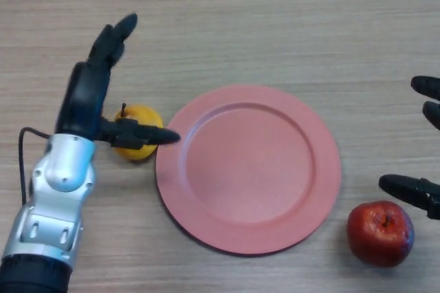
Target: Pick up the yellow pear and place it on the plate
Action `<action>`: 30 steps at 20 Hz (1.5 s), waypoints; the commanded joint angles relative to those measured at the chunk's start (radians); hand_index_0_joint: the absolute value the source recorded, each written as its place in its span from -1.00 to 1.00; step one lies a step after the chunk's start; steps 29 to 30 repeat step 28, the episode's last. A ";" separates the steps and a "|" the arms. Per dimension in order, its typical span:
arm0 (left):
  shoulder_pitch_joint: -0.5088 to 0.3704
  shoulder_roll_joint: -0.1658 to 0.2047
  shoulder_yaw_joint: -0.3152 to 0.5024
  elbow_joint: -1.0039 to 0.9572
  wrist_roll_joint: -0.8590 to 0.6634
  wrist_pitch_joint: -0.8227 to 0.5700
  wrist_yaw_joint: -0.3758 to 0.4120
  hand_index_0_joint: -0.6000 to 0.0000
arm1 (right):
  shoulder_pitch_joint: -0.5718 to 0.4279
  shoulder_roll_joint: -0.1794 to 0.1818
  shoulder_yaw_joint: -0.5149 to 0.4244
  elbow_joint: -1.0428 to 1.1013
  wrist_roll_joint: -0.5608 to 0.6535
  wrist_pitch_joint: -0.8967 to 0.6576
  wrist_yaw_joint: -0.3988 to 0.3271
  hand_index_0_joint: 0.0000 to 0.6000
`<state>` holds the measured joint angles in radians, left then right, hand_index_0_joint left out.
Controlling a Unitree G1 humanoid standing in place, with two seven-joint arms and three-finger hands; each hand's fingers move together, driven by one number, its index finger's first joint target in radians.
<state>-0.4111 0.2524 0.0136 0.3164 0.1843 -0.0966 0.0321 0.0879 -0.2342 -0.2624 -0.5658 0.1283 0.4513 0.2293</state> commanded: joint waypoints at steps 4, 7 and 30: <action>0.007 0.077 0.110 -0.209 -0.095 -0.054 0.061 -0.99 | -0.016 -0.026 -0.056 -0.053 0.027 -0.110 -0.007 -0.62; 0.048 0.112 0.157 -0.316 -0.125 -0.069 0.098 -1.00 | -0.019 -0.025 -0.051 -0.051 0.051 -0.094 -0.016 -1.00; 0.260 0.138 0.298 -0.559 -0.391 0.030 -0.129 1.00 | -0.100 -0.048 0.013 -0.042 0.129 -0.025 -0.087 -1.00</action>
